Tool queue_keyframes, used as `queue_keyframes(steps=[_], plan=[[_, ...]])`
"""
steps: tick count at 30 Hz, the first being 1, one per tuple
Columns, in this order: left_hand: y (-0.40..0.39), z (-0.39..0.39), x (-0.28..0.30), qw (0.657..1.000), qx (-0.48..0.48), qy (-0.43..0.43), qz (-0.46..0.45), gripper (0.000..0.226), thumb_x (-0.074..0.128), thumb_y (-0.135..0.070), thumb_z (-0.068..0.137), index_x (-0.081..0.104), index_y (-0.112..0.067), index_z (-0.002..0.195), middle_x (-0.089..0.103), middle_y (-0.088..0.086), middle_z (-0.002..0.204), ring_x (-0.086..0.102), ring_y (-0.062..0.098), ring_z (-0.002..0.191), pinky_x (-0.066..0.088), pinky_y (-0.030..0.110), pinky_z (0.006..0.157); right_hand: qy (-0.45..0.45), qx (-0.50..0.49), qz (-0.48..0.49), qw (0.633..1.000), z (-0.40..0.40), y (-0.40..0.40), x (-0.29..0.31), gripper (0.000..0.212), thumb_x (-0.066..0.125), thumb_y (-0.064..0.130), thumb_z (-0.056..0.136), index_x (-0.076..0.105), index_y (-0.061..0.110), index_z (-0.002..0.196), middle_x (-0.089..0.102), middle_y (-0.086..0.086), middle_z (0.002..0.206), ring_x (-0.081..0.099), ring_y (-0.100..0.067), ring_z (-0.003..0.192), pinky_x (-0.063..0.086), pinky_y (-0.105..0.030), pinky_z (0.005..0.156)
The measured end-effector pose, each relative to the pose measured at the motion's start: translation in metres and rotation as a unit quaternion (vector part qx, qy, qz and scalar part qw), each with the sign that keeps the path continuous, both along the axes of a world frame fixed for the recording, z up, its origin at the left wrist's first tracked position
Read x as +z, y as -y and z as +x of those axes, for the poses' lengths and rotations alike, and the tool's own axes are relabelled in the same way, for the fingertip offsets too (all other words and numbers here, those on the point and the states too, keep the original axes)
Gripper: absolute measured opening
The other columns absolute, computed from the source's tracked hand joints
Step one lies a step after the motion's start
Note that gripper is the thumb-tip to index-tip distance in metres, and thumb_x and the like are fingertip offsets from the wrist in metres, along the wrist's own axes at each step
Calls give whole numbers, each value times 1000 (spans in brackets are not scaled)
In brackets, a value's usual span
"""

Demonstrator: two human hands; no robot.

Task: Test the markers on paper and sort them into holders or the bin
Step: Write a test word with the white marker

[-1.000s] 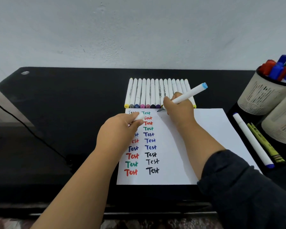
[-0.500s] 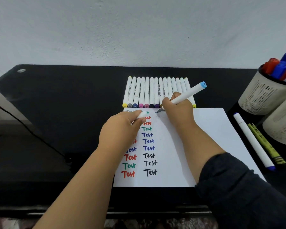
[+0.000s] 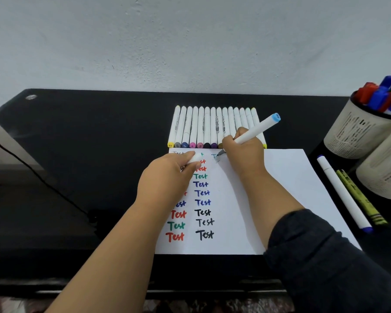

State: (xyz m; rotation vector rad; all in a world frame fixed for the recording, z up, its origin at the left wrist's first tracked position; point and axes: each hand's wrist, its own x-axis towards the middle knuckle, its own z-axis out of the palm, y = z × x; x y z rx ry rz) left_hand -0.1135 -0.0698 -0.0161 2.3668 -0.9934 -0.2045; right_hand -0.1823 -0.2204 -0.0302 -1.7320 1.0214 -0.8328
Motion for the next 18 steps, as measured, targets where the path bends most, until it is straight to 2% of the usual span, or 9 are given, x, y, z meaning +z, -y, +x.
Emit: queue_keyframes(steps=[5, 9, 11, 15, 18], plan=[[1, 0, -1, 1000, -1, 5, 6, 45, 43, -48, 95, 44, -35, 138, 48, -9, 139, 45, 10, 124, 31, 20, 84, -11, 4, -6, 1000, 0, 0, -2, 31, 51, 10, 85, 31, 15, 62, 35, 0, 57, 34, -9, 51, 31, -19, 50], [-1, 0, 0, 1000, -3, 4, -4, 45, 43, -48, 94, 45, -34, 137, 50, -8, 138, 47, 11, 123, 37, 23, 88, 4, -15, -3, 1000, -1, 0, 0, 33, 51, 9, 85, 31, 15, 60, 33, 2, 55, 36, -4, 39, 27, -7, 40], [-1, 0, 0, 1000, -2, 9, -1, 45, 43, -49, 94, 45, -35, 137, 49, -8, 138, 47, 11, 123, 37, 23, 88, 6, -11, -3, 1000, -1, 0, 0, 33, 51, 8, 85, 30, 15, 60, 32, 2, 55, 37, -3, 37, 25, -7, 38], [-1, -1, 0, 1000, -4, 9, 2, 44, 42, -49, 95, 45, -35, 137, 49, -9, 138, 46, 11, 124, 37, 23, 88, 11, -13, 3, 1000, -2, 0, -1, 35, 50, 6, 83, 27, 16, 59, 29, 2, 56, 28, -8, 47, 24, -9, 39], [-1, 0, -1, 1000, -3, 8, 0, 45, 43, -50, 94, 46, -36, 136, 50, -9, 138, 47, 10, 123, 36, 22, 86, 16, -17, 10, 1000, -2, 0, -1, 34, 51, 7, 84, 28, 16, 60, 30, 3, 55, 32, -6, 43, 25, -9, 40]])
